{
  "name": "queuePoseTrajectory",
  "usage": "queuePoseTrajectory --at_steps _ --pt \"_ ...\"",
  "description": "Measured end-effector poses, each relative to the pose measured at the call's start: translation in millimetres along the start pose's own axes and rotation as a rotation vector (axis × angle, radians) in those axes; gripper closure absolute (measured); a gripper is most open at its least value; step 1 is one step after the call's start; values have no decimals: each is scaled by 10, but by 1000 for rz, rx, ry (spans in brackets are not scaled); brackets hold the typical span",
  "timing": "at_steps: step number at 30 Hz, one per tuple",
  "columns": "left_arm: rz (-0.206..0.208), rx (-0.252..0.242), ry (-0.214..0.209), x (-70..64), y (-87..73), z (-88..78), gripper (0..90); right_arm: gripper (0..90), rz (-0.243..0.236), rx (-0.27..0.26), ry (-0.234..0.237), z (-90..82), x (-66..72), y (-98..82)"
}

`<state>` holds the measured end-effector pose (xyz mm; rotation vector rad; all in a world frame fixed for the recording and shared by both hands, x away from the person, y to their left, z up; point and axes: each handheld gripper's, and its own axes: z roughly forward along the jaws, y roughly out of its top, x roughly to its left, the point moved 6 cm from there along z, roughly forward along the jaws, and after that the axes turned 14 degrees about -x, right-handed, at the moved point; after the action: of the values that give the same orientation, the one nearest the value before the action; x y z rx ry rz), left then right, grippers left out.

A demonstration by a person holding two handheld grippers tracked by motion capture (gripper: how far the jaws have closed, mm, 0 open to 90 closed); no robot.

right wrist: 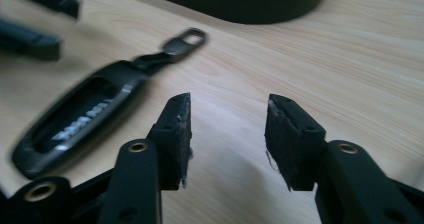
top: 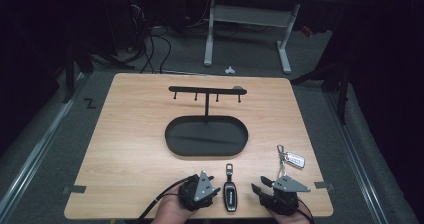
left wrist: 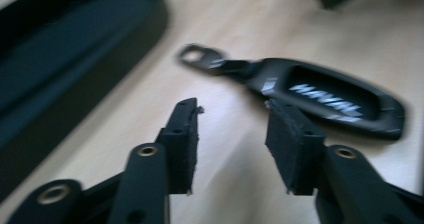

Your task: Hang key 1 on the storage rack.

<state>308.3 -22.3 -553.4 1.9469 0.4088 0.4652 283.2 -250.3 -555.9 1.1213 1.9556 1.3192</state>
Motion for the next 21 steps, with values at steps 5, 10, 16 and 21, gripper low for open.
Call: queuePoseTrajectory --at_steps 5,10,16,21 --pt "-86 -34 108 355 -61 -193 418 641 -36 11 93 93 322 62" --pt "-154 -74 177 594 -106 -372 393 776 -58 11 153 132 504 105" --pt "-185 -80 211 694 -162 -486 394 900 -127 54 246 210 726 87" --pt "-185 -87 212 704 -162 -520 397 900 -153 93 258 253 759 29"
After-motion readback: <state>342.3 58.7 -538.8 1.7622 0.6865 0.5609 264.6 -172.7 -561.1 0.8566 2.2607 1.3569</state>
